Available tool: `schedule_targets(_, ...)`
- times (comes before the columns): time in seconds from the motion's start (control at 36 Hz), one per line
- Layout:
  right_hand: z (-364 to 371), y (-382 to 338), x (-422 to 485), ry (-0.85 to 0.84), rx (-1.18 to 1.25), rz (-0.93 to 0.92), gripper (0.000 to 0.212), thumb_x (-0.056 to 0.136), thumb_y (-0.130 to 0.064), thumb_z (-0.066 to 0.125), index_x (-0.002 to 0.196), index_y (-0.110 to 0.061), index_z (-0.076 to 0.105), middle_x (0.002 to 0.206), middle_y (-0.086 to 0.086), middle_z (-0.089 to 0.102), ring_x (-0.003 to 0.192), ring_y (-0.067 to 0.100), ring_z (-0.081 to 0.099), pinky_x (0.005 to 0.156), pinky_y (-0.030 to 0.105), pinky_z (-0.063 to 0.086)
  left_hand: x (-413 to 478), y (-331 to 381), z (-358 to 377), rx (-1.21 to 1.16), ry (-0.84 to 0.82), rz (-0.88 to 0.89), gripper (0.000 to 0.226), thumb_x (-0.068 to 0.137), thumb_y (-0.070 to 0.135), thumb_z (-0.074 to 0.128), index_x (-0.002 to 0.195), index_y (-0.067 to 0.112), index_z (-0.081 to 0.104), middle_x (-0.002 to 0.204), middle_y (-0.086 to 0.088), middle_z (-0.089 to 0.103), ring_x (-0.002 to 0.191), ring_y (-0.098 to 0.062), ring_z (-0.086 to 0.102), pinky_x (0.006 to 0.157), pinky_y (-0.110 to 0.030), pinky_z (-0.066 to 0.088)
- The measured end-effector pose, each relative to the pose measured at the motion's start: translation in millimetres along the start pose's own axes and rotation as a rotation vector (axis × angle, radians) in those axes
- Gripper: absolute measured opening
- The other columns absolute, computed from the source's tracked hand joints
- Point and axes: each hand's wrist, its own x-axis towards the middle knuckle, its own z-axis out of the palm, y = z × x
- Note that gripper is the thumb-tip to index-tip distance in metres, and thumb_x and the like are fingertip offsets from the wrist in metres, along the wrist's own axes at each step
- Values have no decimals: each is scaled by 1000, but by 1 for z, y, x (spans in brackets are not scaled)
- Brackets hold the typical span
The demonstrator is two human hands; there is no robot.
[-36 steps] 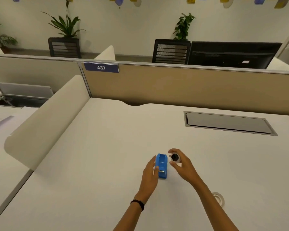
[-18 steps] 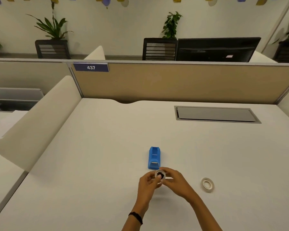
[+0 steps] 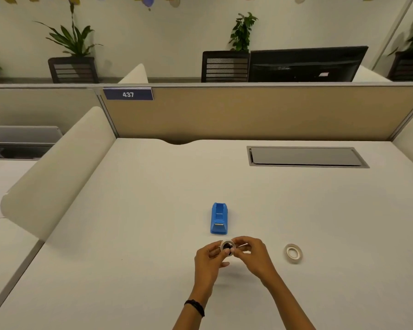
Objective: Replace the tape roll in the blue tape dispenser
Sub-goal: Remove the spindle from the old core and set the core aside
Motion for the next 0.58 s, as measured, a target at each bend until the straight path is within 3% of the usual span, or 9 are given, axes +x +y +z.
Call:
schedule_targets(0.14,-1,1,-2,25,7,13,18,79,-15,73,96,-14,70,85,-6,67,72,3,64,64,8,48,-1,-1,1,-4,2,-2,28,79,12,71,107,12,66,93,-2,71,79,-10,70,57,-19,57)
schedule_targets(0.39,-1,-1,-7,77,0,8,16,76,-17,75,92,-16,72,78,-14,65,68,0,63,57,5,46,-4,-4,1,-15,-2,-1,25,79,11,71,104,14,67,89,0,71,78,-10,70,57,-17,55)
schedule_targets(0.58,-2,-1,-8,86,-5,-4,15,76,-15,76,91,-13,74,80,-6,67,71,4,64,65,9,47,-5,-4,2,-29,-5,7,21,79,12,71,96,23,68,83,8,72,76,-8,70,57,-17,55)
